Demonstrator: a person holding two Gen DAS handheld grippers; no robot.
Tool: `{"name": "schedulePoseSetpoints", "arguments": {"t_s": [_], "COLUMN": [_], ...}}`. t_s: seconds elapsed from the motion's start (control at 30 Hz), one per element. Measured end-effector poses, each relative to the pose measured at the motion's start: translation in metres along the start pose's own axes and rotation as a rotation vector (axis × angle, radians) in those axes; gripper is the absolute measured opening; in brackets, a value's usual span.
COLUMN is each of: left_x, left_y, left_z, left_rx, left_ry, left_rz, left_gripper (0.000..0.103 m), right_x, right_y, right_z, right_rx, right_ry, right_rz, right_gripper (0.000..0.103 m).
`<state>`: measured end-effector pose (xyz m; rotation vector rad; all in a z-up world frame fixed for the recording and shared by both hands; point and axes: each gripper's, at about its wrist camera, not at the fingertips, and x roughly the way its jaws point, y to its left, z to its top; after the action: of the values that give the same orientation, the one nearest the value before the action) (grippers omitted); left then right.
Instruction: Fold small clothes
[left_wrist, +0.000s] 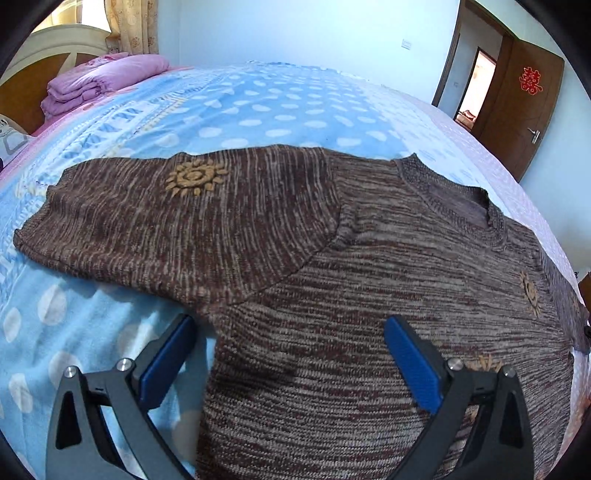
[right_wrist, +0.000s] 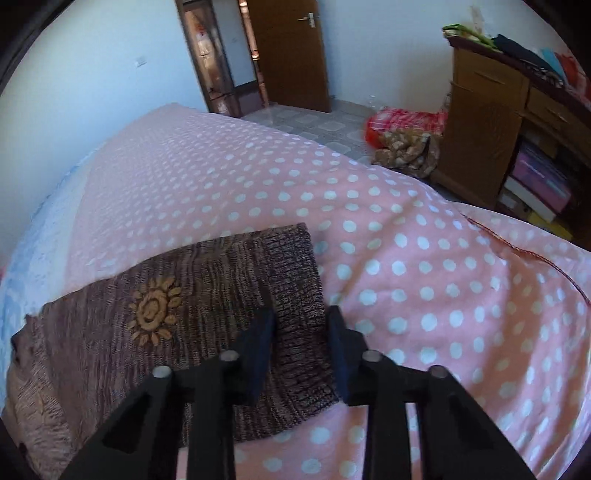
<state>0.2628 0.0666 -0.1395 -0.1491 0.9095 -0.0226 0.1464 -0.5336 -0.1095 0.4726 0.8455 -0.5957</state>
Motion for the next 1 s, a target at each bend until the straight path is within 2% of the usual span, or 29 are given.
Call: {"name": "schedulePoseSetpoints", "arguments": {"t_s": [0.1,0.23,0.4,0.5,0.7,0.87,1.0], "left_x": [-0.001,-0.001,0.002,0.001,0.000,-0.001,-0.002], "left_y": [0.001,0.001,0.001,0.002,0.004,0.006,0.007], "left_z": [-0.001,-0.001,0.001,0.000,-0.001,-0.001,-0.001], "left_rx": [0.000,-0.001,-0.005,-0.006,-0.014,-0.022,-0.028], "left_ry": [-0.003,-0.005,-0.008,-0.011,-0.019,-0.025,-0.030], "left_rz": [-0.001,-0.003,-0.008,-0.010,-0.024,-0.040,-0.051], "left_gripper": [0.103,0.103,0.103,0.103,0.103,0.103,0.103], "right_x": [-0.004,-0.026,-0.072,-0.099,-0.115,-0.083,-0.054], "right_y": [-0.005,0.007,0.083,0.146,0.279,0.366,0.389], "right_z": [0.004,0.013,0.020,0.010,-0.046,-0.111,-0.152], "right_rx": [0.025,0.027,-0.100,-0.185,-0.327,-0.417,-0.478], "right_ry": [0.027,0.002,-0.058,-0.076,-0.036,0.035,0.056], "right_rz": [0.049,0.066,0.156,0.257,0.460,0.484,0.464], "right_gripper": [0.009,0.009,0.009,0.009,0.009,0.009,0.009]}}
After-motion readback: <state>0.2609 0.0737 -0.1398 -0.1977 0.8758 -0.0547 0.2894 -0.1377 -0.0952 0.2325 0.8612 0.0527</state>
